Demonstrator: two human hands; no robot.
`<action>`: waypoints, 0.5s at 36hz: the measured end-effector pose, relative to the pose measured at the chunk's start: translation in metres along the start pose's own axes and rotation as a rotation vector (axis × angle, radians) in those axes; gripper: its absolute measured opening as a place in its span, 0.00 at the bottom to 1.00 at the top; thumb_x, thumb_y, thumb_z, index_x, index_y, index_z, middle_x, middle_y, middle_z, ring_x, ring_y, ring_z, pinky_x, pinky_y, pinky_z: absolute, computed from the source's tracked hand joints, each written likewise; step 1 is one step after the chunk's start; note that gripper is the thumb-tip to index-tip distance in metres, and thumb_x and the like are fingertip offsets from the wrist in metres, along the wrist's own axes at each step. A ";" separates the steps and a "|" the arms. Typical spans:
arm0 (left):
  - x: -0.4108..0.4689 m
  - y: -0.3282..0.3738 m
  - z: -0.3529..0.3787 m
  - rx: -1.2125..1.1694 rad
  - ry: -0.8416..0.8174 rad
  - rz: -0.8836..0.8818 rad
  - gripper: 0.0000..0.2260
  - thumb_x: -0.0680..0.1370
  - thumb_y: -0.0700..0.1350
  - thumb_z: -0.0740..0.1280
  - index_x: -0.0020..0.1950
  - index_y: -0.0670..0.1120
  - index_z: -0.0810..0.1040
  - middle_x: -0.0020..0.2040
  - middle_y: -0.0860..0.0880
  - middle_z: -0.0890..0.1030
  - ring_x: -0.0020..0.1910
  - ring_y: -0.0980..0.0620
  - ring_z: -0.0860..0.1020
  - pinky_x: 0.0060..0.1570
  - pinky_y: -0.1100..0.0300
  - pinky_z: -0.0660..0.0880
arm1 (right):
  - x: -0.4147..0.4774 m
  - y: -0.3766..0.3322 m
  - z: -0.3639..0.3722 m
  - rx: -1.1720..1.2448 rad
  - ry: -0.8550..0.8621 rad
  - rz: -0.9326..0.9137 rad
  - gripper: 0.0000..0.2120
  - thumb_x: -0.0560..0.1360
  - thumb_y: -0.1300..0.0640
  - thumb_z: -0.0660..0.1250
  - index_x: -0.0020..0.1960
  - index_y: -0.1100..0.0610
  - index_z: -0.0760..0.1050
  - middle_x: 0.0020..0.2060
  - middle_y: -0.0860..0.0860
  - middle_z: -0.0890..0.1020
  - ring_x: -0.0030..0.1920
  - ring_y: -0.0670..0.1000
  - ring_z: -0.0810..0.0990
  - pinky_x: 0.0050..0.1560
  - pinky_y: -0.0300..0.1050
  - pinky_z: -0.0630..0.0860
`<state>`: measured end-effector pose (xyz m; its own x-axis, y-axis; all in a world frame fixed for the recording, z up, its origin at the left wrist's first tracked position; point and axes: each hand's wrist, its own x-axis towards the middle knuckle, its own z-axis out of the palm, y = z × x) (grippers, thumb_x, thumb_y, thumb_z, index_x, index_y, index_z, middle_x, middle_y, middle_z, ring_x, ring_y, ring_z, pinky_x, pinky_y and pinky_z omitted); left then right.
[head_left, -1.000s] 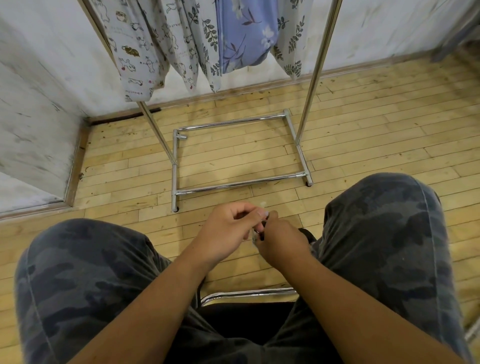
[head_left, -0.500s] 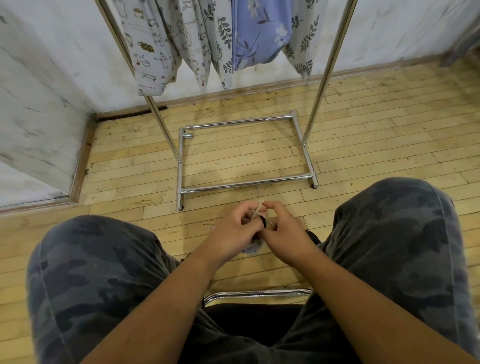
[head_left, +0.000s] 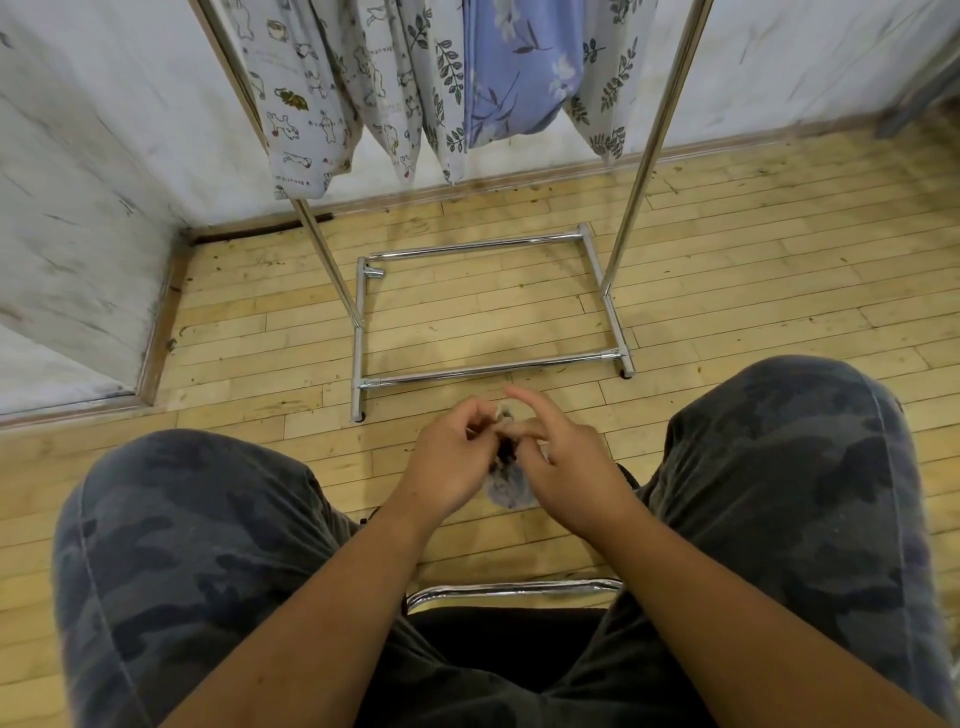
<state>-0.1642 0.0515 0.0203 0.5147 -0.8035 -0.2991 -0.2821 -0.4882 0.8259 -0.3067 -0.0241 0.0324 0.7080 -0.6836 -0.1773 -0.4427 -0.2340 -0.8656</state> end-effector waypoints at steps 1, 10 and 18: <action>0.002 0.001 -0.001 -0.068 0.025 -0.049 0.10 0.81 0.41 0.63 0.45 0.54 0.79 0.42 0.52 0.83 0.45 0.49 0.82 0.50 0.53 0.81 | 0.001 0.000 -0.001 -0.019 0.096 -0.025 0.22 0.81 0.61 0.63 0.71 0.42 0.71 0.46 0.49 0.87 0.30 0.41 0.77 0.34 0.37 0.76; -0.002 0.041 0.001 -0.711 -0.108 -0.177 0.13 0.75 0.29 0.54 0.43 0.43 0.74 0.31 0.47 0.71 0.30 0.50 0.68 0.41 0.53 0.71 | 0.010 0.025 0.002 -0.177 0.003 -0.077 0.37 0.71 0.44 0.74 0.76 0.41 0.63 0.67 0.44 0.74 0.67 0.49 0.72 0.66 0.52 0.74; -0.011 0.062 -0.012 -0.779 -0.186 -0.180 0.12 0.75 0.28 0.53 0.47 0.40 0.72 0.29 0.53 0.73 0.27 0.53 0.61 0.34 0.56 0.64 | 0.012 0.021 0.011 0.002 -0.052 -0.103 0.23 0.73 0.51 0.76 0.66 0.44 0.74 0.51 0.42 0.83 0.51 0.41 0.81 0.48 0.38 0.77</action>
<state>-0.1779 0.0342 0.0808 0.3368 -0.8121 -0.4765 0.4701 -0.2934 0.8324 -0.3015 -0.0300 0.0070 0.7775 -0.6190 -0.1113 -0.3651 -0.3002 -0.8812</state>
